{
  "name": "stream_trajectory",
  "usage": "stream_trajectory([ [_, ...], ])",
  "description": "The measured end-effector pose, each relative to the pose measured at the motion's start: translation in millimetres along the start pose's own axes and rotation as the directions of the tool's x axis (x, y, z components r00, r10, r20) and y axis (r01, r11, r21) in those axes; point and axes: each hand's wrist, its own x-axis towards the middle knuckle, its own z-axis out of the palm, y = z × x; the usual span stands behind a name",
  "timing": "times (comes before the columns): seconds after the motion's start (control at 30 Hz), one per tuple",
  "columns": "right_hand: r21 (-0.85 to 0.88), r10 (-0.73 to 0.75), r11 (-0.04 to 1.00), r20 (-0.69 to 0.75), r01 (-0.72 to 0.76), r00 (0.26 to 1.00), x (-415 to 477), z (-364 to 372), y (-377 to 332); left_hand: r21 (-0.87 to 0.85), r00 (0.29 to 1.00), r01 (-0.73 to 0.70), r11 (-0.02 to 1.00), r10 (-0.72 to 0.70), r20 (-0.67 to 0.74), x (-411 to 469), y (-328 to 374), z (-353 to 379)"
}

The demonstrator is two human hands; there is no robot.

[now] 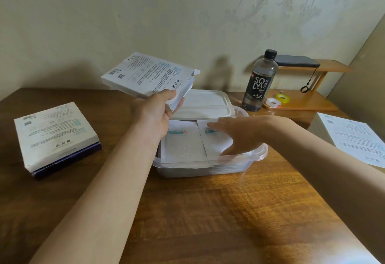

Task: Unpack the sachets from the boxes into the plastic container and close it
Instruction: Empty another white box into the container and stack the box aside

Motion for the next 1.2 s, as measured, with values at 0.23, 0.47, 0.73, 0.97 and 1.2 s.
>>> stream_trajectory([
  [0.23,-0.084,0.01,0.996,0.048,-0.005,0.999,6,5,-3,0.001,1.0,0.004,1.0,-0.004,-0.001,1,-1,-1],
  [0.47,-0.065,-0.013,0.998,-0.014,0.012,1.0,12,1,3,0.015,1.0,0.008,1.0,-0.008,0.005,2,-2,-1],
  [0.73,-0.082,0.016,0.997,0.022,-0.015,1.0,16,7,-1,0.015,1.0,0.012,1.0,-0.012,0.014,3,-2,-3],
  [0.97,-0.016,0.025,1.0,-0.017,-0.026,1.0,7,1,-4,0.019,0.997,0.049,0.999,-0.05,0.061,1,1,-1],
  [1.2,0.971,0.276,0.094,-0.237,0.22,0.931,22,-19,-29,0.211,0.993,-0.014,0.977,-0.011,0.119,-1,2,1],
])
